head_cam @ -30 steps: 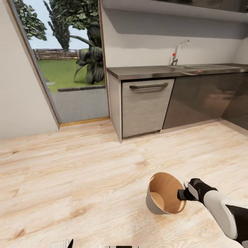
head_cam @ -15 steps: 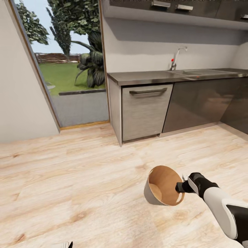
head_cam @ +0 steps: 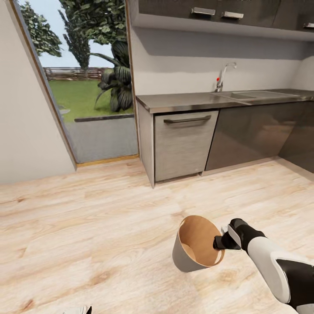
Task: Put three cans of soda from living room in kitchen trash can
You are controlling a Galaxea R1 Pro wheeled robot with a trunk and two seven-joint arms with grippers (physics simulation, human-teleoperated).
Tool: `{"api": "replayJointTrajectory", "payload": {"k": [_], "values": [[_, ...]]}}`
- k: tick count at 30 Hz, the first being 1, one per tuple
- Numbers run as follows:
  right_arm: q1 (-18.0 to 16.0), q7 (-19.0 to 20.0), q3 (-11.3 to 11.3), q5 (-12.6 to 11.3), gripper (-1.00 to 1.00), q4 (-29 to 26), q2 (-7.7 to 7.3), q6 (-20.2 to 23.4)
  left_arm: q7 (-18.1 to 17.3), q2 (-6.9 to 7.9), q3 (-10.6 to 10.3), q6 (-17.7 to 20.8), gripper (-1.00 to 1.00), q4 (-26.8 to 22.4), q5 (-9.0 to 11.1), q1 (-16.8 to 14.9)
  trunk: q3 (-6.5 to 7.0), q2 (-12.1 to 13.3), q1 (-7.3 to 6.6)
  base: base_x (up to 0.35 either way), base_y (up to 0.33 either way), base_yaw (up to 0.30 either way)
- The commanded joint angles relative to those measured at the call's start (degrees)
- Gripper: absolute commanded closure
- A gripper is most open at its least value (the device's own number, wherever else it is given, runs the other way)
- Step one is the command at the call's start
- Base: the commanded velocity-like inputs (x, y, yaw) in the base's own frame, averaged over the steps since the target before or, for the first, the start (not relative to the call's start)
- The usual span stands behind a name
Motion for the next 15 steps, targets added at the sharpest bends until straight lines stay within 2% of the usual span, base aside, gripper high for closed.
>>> {"api": "replayJointTrajectory", "payload": {"k": [1, 2, 3, 5, 6, 9, 10, 12, 13, 14, 15], "values": [[-0.1, 0.1, -1.3, -0.8, 1.00, -1.2, 0.35, 0.2, 0.0, 0.03, 0.0, 1.4, -1.00, 0.0, 0.1, -0.5, 0.19, 0.4, -0.23, 0.000, 0.000, 0.000], [-0.1, 0.1, -1.1, -0.7, 1.00, -1.2, 0.72, 0.4, 0.0, 0.05, 0.0, 3.1, -1.00, 0.0, 0.2, -1.1, 0.37, 0.8, -0.45, 0.000, 0.000, 0.000], [-0.1, -0.1, -0.5, -0.7, 1.00, -1.2, 1.55, 0.7, -0.1, 0.09, 0.1, 7.4, -1.00, -0.1, 0.3, -2.9, 0.55, 1.2, -0.67, 0.000, 0.000, 0.000], [-0.1, -0.3, 0.7, -0.6, 1.00, -1.2, 2.44, 1.0, -0.1, 0.14, 0.2, 12.6, -1.00, -0.2, 0.4, -5.5, 0.91, 2.0, -1.11, 0.000, 0.000, 0.000], [-0.1, -0.4, 2.2, -0.6, 1.00, -1.1, 3.15, 1.2, -0.1, 0.16, 0.3, 18.2, -1.00, -0.2, 0.5, -8.6, 1.09, 2.4, -1.33, 0.000, 0.000, 0.000], [-0.1, -0.5, 4.4, -0.6, 1.00, -1.1, 3.76, 1.4, 0.0, 0.20, 1.0, 27.4, -1.00, -0.2, 0.5, -14.2, 1.63, 3.6, -1.99, 0.000, 0.000, 0.000], [-0.1, -0.5, 5.3, -0.7, 1.00, -1.1, 3.99, 1.5, 0.0, 0.24, 2.3, 33.5, -1.00, 0.0, 0.5, -18.4, 1.81, 4.0, -2.21, 0.000, 0.000, 0.000], [-0.1, -0.5, 5.9, -0.7, 1.00, -1.1, 4.14, 1.5, 0.0, 0.26, 4.2, 38.8, -1.00, 0.6, 0.4, -22.7, 2.17, 4.8, -2.65, 0.000, 0.000, 0.000], [-0.1, -0.5, 6.3, -0.7, 1.00, -1.1, 4.22, 1.5, 0.0, 0.28, 6.1, 43.0, -1.00, 1.9, 0.3, -26.8, 2.35, 5.2, -2.87, 0.000, 0.000, 0.000], [-0.1, -0.5, 6.4, -0.7, 1.00, -1.1, 4.24, 1.5, 0.0, 0.29, 6.9, 44.7, -1.00, 2.8, 0.3, -28.8, 2.53, 5.6, -3.09, 0.000, 0.000, 0.000], [-0.1, -0.6, 6.7, -0.6, 1.00, -1.2, 4.27, 1.5, 0.1, 0.34, 8.4, 48.9, -1.00, 5.7, 0.2, -34.4, 2.71, 6.0, -3.31, 0.000, 0.000, 0.000]]}}
